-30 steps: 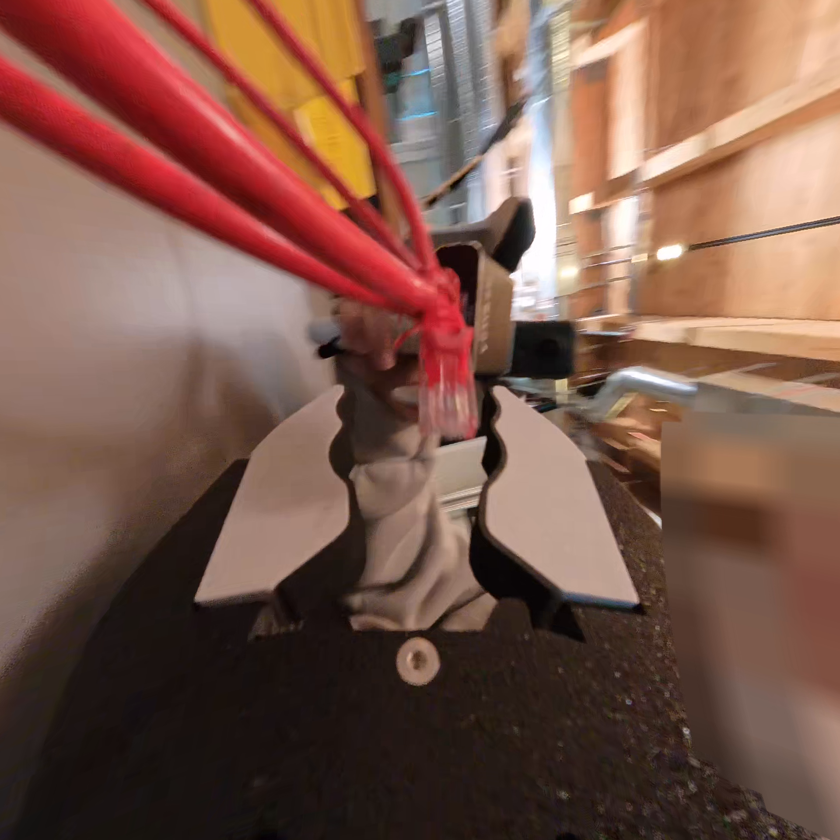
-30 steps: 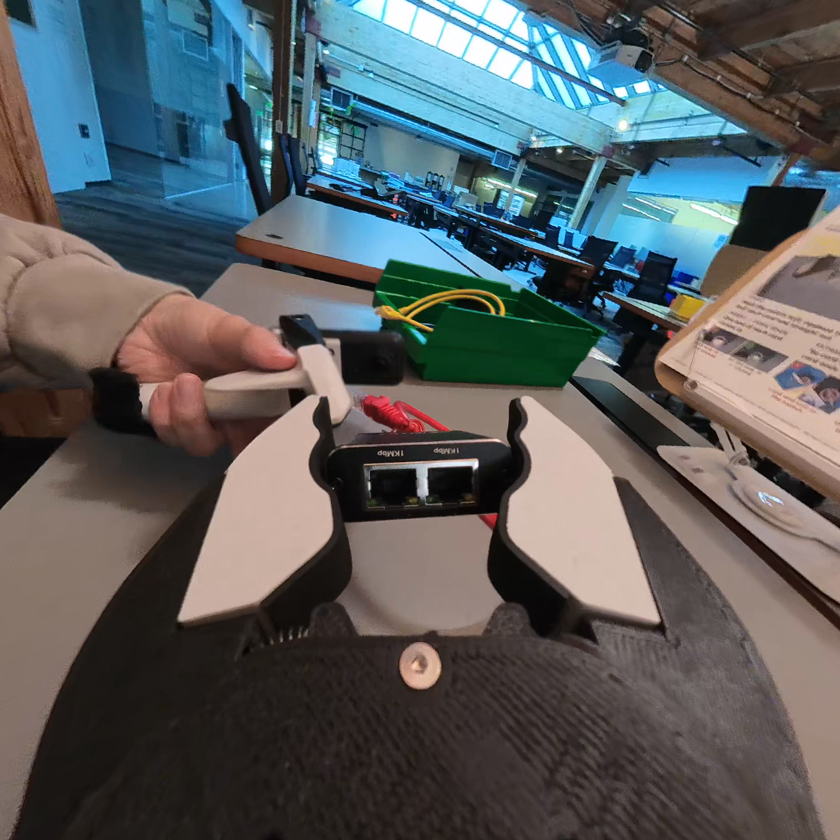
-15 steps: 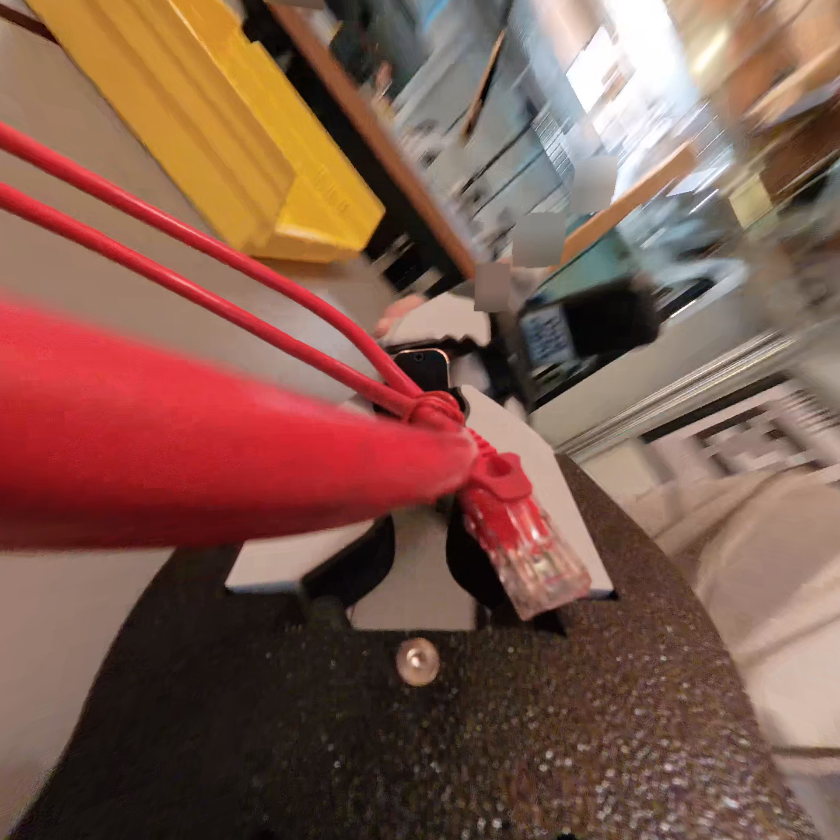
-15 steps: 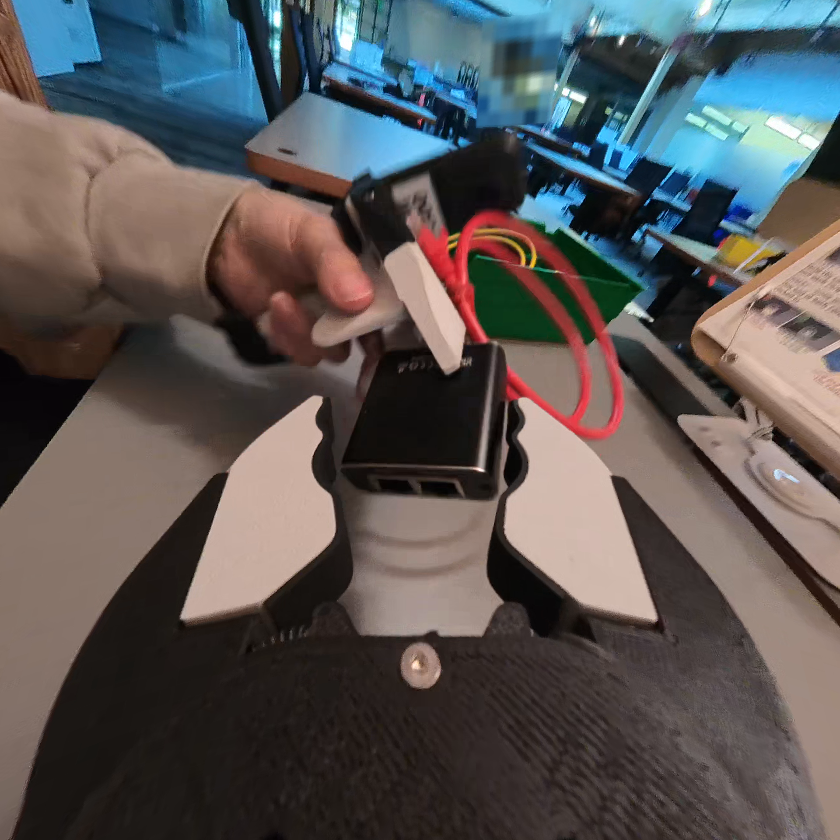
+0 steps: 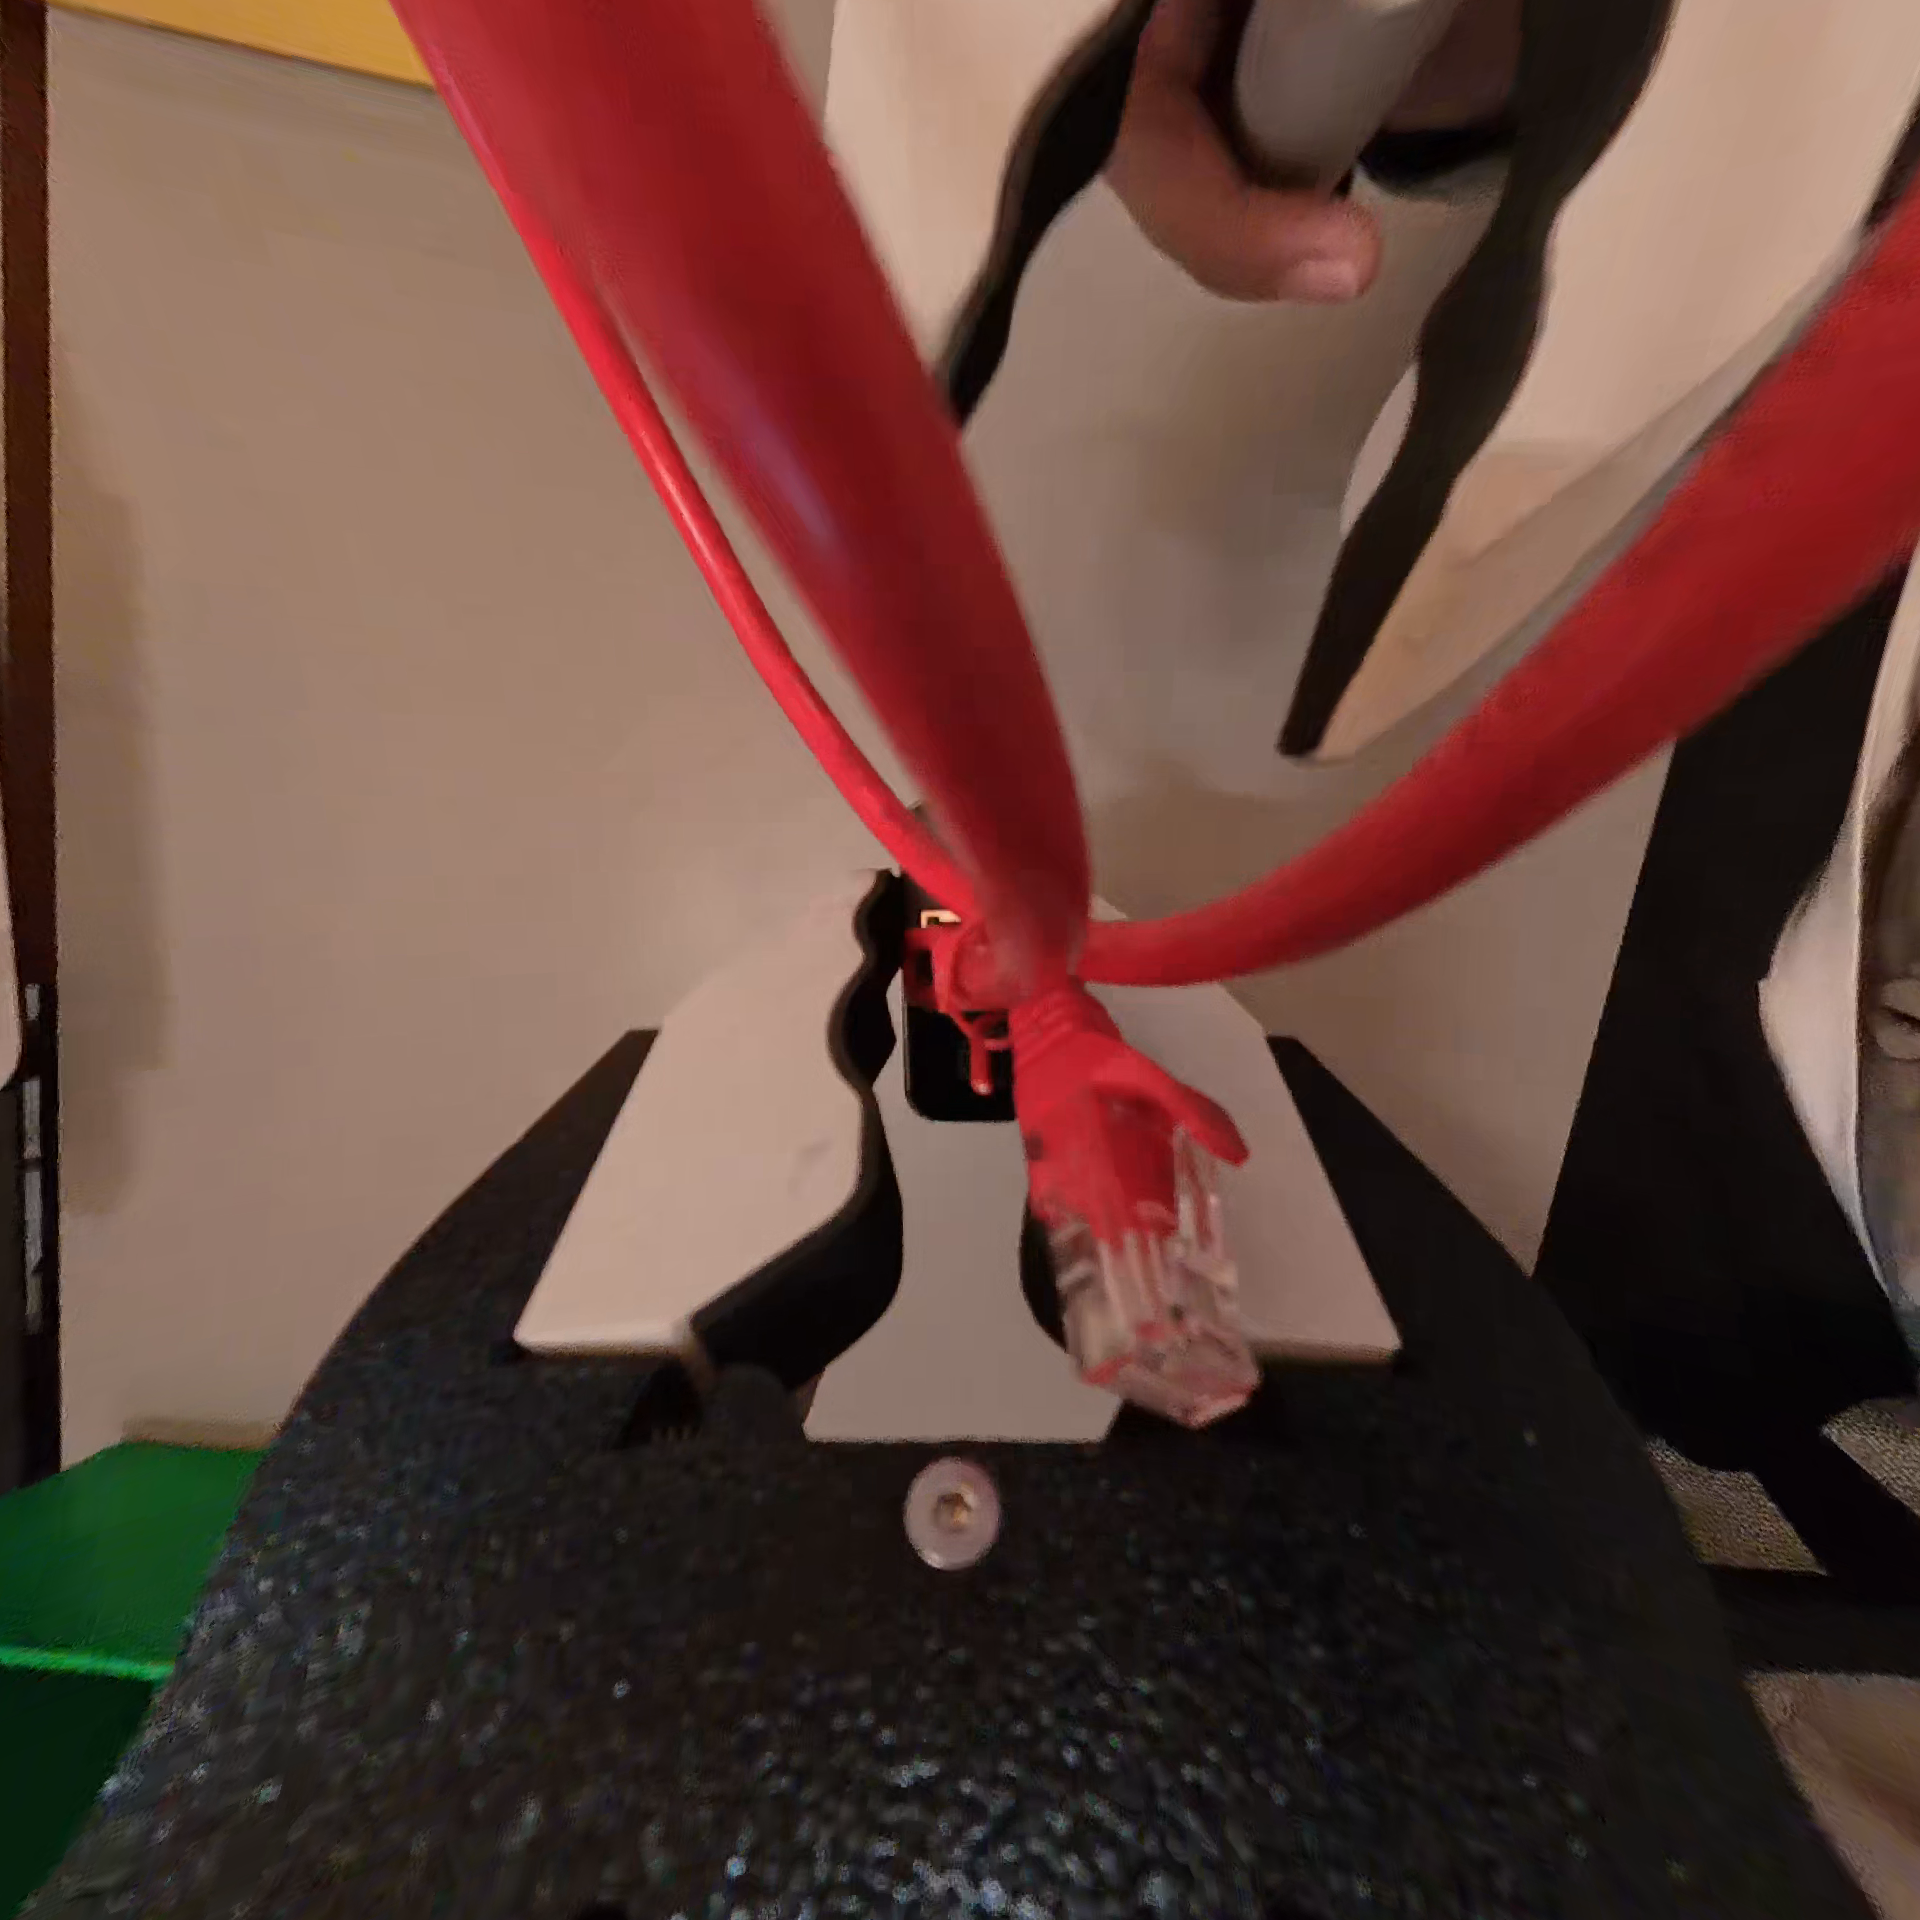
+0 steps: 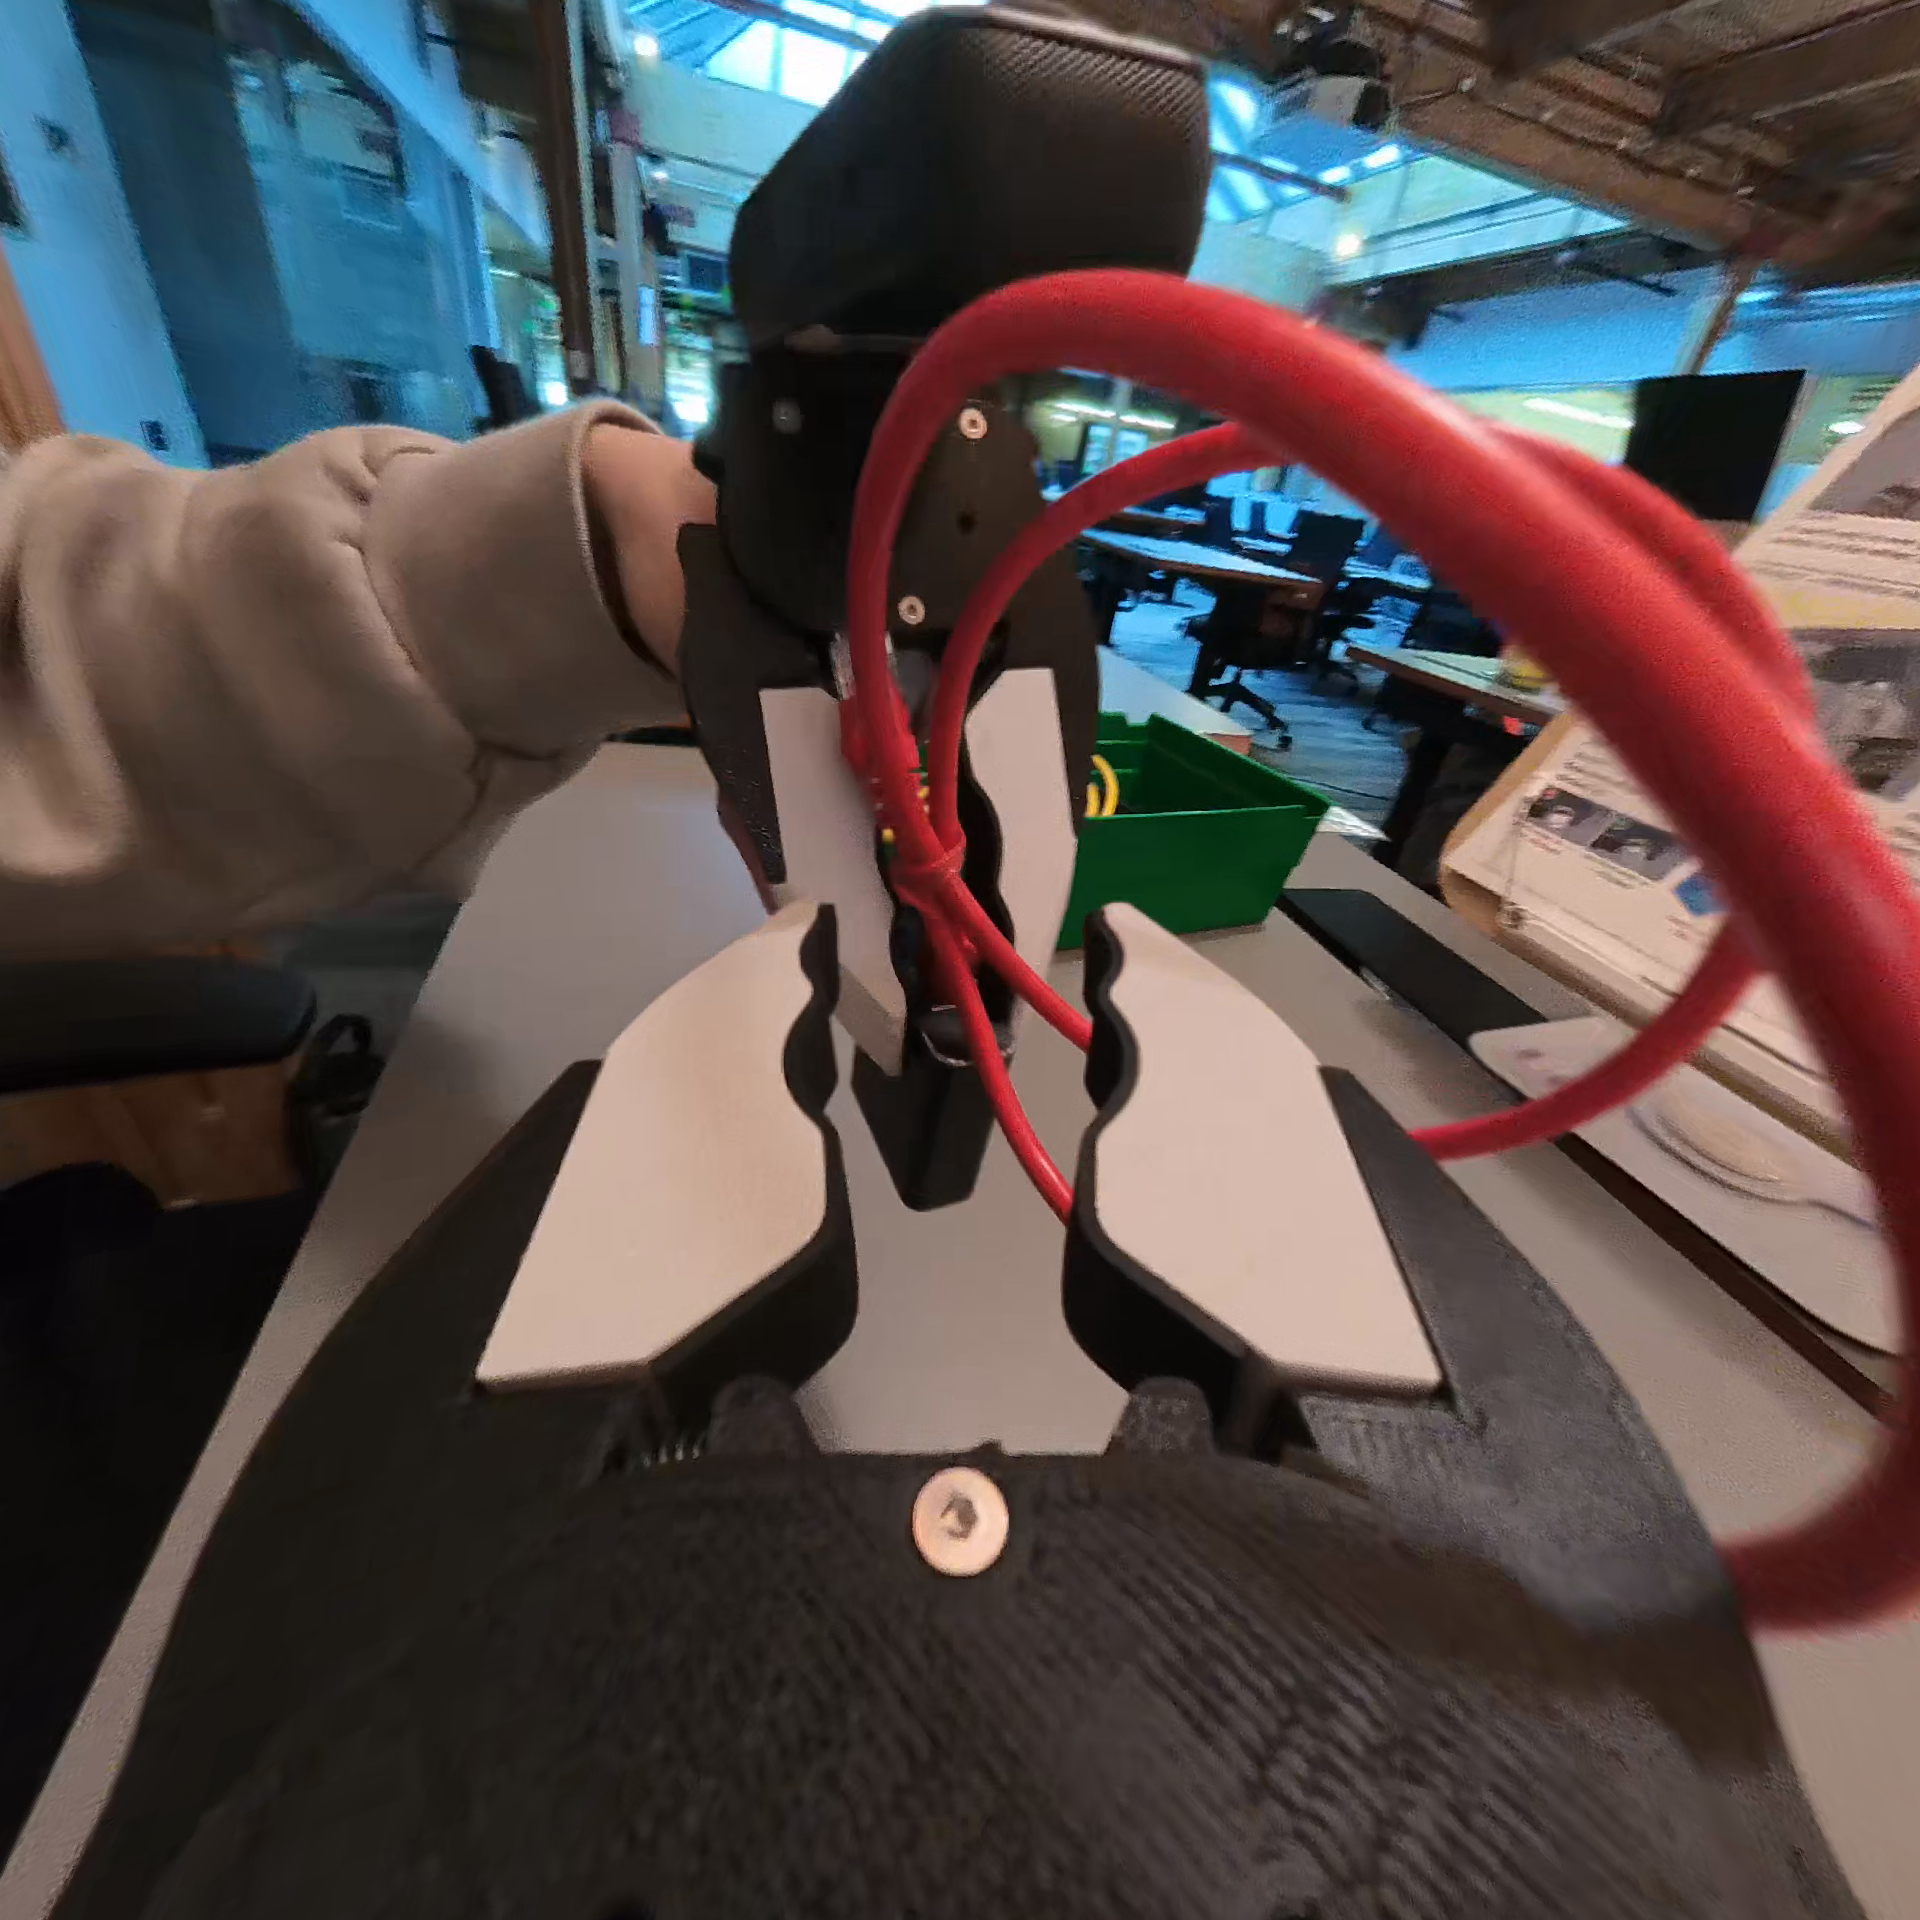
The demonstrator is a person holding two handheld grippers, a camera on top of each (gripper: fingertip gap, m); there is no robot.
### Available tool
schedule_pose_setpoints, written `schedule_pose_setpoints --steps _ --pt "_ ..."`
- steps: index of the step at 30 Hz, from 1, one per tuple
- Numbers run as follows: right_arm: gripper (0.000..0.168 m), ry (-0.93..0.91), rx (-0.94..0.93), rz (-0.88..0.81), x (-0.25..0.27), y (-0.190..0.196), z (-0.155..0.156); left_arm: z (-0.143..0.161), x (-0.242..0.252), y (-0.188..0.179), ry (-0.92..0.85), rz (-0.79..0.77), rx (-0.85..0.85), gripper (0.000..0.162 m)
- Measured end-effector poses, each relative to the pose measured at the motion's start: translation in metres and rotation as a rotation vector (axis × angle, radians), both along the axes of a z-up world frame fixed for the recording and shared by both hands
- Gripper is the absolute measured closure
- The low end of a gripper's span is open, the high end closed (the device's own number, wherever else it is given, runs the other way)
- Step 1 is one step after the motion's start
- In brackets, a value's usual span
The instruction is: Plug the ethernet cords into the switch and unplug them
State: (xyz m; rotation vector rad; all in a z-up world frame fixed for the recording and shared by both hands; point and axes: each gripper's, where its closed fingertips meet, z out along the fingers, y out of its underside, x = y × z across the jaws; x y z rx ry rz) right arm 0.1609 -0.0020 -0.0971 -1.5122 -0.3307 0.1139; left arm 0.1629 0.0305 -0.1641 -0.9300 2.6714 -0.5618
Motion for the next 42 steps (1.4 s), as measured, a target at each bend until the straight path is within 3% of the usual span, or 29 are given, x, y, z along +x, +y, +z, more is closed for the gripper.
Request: schedule_pose_setpoints --steps 2,8,11,15,18,22,24,27,32,35,38,40,42 --pt "0.13 -0.014 -0.033 0.022 -0.001 0.0 -0.009 -0.006 -0.001 -0.01 0.013 -0.029 -0.005 0.139" --pt "0.128 -0.072 -0.108 0.086 -0.015 0.007 -0.028 -0.02 -0.005 -0.025 0.051 -0.114 0.049 0.139" --pt "0.151 -0.042 -0.082 0.126 -0.019 0.004 -0.022 -0.022 -0.007 -0.03 0.067 -0.145 0.04 0.138" --pt "0.155 -0.03 -0.111 0.132 -0.018 0.004 -0.026 -0.025 -0.008 -0.033 0.067 -0.173 -0.009 0.138" --pt "0.156 0.007 -0.036 0.109 -0.009 -0.001 -0.012 -0.012 -0.001 -0.041 -0.023 -0.149 -0.131 0.138" --pt "0.156 0.14 0.151 0.108 0.006 -0.022 0.025 0.012 0.012 -0.038 -0.19 0.012 -0.368 0.11" --pt "0.156 0.197 0.212 0.132 0.012 -0.031 0.033 0.018 0.01 -0.04 -0.224 0.08 -0.531 0.107" --pt "0.156 0.252 0.242 0.147 0.017 -0.03 0.031 0.021 0.004 -0.045 -0.336 0.095 -0.643 0.133" --pt "0.155 0.269 0.186 0.085 0.019 -0.019 0.024 0.019 0.009 -0.022 -0.554 0.14 -0.408 0.137" --pt "0.125 0.34 0.012 0.02 0.032 -0.01 0.006 0.042 0.019 0.015 -0.759 0.219 -0.134 0.137" --pt "0.097 0.469 -0.29 0.104 0.021 -0.008 -0.026 0.078 0.021 0.045 -0.979 0.234 0.22 0.138" --pt "0.103 0.472 -0.385 0.257 -0.004 -0.02 -0.026 0.094 0.02 0.053 -1.06 0.187 0.446 0.137" --pt "0.11 0.384 -0.298 0.31 -0.019 -0.032 0.003 0.098 0.021 0.057 -1.081 0.14 0.608 0.137"
